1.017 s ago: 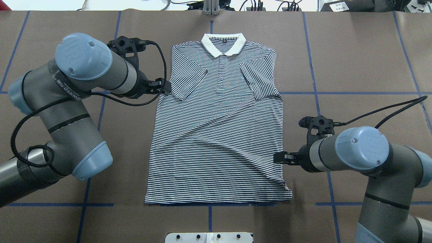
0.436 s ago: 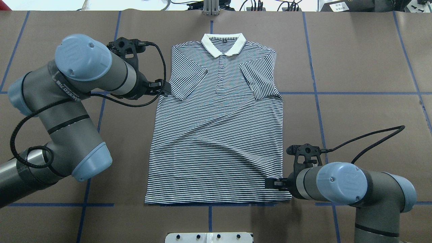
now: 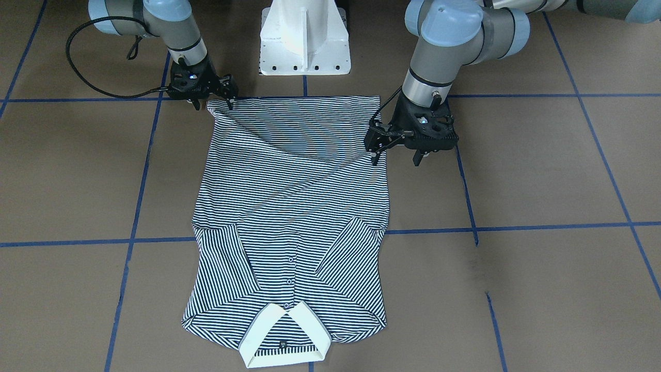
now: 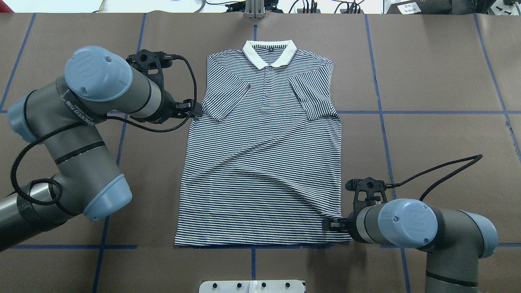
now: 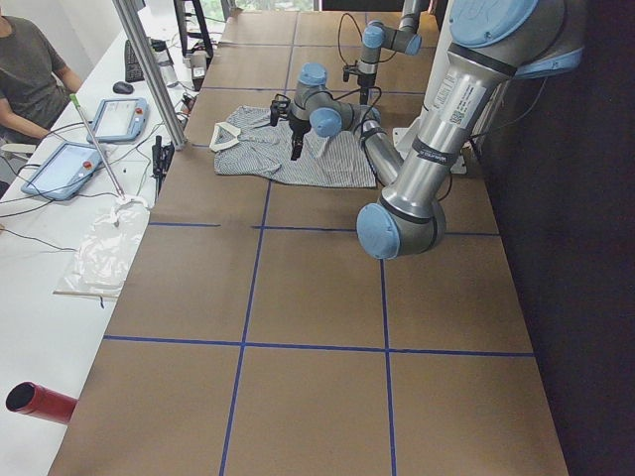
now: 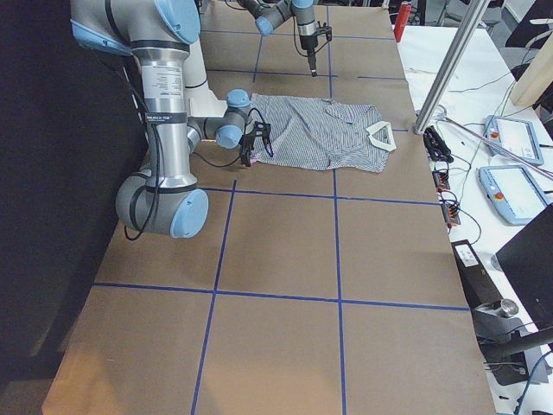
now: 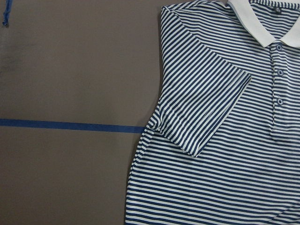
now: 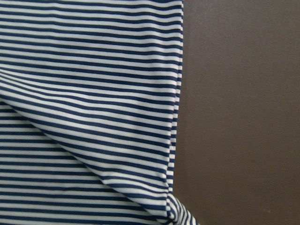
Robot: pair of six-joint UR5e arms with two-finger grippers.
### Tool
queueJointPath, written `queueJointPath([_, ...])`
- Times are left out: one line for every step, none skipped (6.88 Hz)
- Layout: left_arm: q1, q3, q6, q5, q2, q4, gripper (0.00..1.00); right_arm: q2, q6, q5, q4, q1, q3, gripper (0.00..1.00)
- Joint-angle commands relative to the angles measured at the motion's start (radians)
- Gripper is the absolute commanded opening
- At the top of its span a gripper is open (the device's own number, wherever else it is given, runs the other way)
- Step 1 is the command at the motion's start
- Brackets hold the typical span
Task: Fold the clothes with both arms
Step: 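Move the left gripper down to the hem corner nearest it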
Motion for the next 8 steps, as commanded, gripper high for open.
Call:
queueJointPath([0.001,0.0,0.0,0.0,0.003,-0.002,1.0,-0.002,0.0,0.022,-0.002,-0.003,-0.004,0.88])
queueJointPath([0.002,0.0,0.0,-0.001,0.003,-0.002,1.0,-0.005,0.002,0.056,-0.002,-0.003,-0.002,0.88])
queueJointPath([0.002,-0.001,0.0,0.0,0.003,-0.002,1.0,-0.009,0.002,0.069,-0.002,-0.008,-0.002,0.88])
queueJointPath([0.002,-0.001,0.0,0.0,0.003,-0.002,1.0,-0.014,0.002,0.072,-0.011,-0.009,-0.002,0.88])
queueJointPath([0.002,-0.001,0.0,0.0,0.003,-0.002,1.0,-0.014,0.003,0.072,-0.015,-0.009,-0.002,0.83])
queueJointPath([0.002,-0.001,0.002,0.0,0.003,-0.002,1.0,-0.014,0.003,0.072,-0.015,-0.009,-0.004,0.79])
queueJointPath([0.002,-0.001,0.002,0.0,0.002,-0.002,1.0,-0.014,0.003,0.073,-0.015,-0.009,-0.002,0.6])
queueJointPath([0.002,-0.006,0.002,0.0,0.003,-0.002,1.0,-0.014,0.002,0.087,-0.015,-0.009,-0.002,0.33])
